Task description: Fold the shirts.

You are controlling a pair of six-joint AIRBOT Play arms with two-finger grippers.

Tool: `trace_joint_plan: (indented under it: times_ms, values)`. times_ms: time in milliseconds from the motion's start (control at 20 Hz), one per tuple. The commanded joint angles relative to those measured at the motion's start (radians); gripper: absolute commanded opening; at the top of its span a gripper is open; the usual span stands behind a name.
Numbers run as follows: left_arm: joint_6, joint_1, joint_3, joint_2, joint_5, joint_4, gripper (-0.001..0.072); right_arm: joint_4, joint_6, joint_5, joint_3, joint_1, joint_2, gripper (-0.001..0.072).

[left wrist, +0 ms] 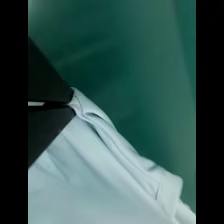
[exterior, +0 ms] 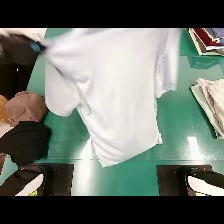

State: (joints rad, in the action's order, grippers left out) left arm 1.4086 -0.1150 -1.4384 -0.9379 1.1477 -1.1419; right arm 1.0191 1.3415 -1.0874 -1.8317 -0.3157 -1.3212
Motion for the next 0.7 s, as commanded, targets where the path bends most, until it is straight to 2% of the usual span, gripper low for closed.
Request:
trace_joint_plan:
  times_ms: [0,300,500,550,600,650]
  values:
    - [0.042,0.001,0.239,-0.108,-0.137,-0.214,0.0020,0.002,0.014,0.075,0.112,-0.011,-0.152,0.0011]
    - [0.052,0.001,0.250,-0.354,-0.201,-0.260,0.0020,-0.005,0.013,0.232,0.079,-0.086,-0.396,0.0012]
    - [0.051,0.001,0.250,-0.385,-0.270,-0.311,0.0020,-0.006,0.013,0.195,-0.080,-0.114,-0.544,0.0020]
    - [0.051,0.001,0.250,-0.385,-0.280,-0.332,0.0020,-0.006,0.013,0.167,-0.120,-0.114,-0.570,0.0131]
    - [0.051,0.001,0.250,-0.385,-0.282,-0.356,0.0020,-0.006,0.013,0.141,-0.152,-0.107,-0.586,0.0324]
    - [0.051,0.001,0.250,-0.385,-0.282,-0.373,0.0020,-0.005,0.013,0.104,-0.181,-0.097,-0.594,0.0391]
